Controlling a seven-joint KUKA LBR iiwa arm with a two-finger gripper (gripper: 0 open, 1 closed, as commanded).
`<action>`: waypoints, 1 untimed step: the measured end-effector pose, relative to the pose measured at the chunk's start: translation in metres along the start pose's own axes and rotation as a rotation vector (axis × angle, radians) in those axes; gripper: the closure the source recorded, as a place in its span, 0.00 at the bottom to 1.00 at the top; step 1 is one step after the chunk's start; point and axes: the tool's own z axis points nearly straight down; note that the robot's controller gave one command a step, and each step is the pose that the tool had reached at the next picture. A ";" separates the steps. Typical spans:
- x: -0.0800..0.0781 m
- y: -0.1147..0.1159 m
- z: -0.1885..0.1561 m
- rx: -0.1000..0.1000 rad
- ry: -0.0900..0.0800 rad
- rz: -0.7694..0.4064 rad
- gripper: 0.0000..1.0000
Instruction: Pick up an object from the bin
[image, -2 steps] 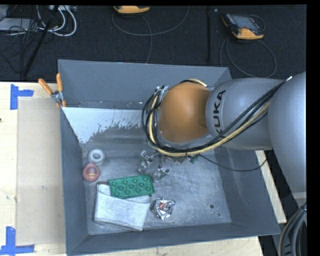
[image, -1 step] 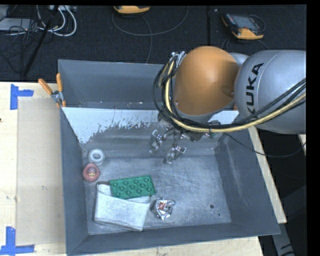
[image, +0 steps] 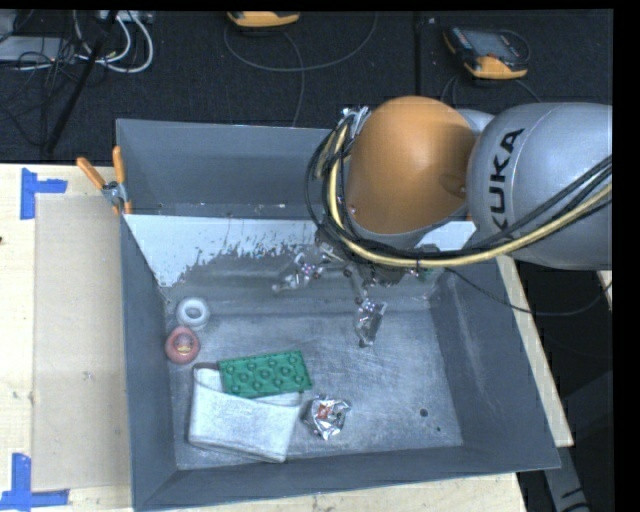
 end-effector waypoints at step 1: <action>-0.013 0.054 0.105 -0.008 0.005 -0.183 0.00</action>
Offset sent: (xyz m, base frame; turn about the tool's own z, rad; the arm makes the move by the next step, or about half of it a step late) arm -0.0326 0.0403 -0.1009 -0.1834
